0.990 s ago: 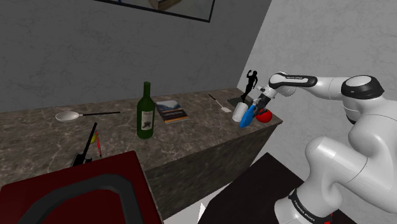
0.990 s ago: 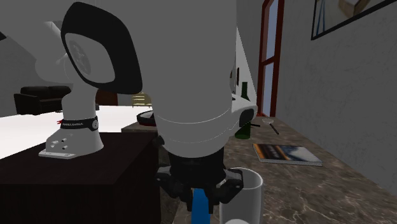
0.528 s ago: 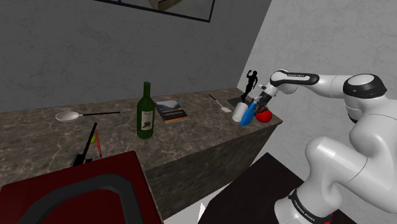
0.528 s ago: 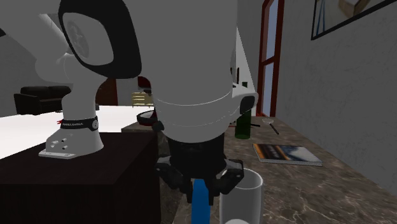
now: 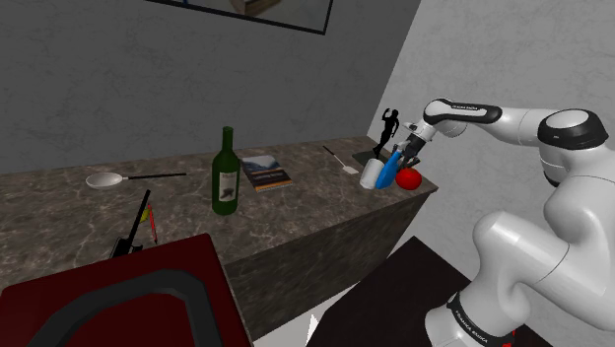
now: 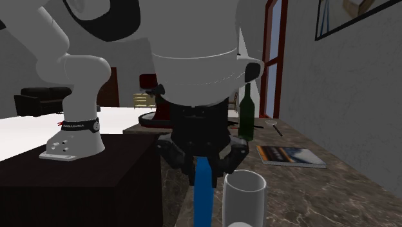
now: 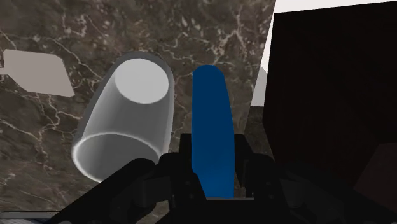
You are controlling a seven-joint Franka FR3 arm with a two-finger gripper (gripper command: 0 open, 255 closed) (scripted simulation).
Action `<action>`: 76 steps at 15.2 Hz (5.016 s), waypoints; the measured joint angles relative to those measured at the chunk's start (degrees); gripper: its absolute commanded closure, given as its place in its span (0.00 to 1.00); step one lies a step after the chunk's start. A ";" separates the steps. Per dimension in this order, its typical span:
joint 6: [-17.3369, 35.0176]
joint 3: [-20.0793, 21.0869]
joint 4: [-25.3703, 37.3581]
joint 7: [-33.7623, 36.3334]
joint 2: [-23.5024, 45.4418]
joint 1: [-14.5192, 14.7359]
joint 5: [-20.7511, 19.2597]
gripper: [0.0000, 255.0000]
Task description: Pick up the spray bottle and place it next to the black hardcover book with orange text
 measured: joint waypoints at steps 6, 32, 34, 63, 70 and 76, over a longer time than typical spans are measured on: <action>-2.71 1.75 0.61 0.27 2.31 -0.83 1.48 1.00; -18.02 6.50 12.22 1.16 8.72 0.08 6.49 1.00; -19.18 6.80 13.21 1.40 9.18 0.31 6.84 1.00; -23.36 8.00 23.98 16.66 10.41 18.75 8.99 1.00; -22.54 5.81 31.05 23.47 6.82 31.60 6.92 1.00; -21.85 4.48 34.81 26.32 4.50 38.04 5.58 1.00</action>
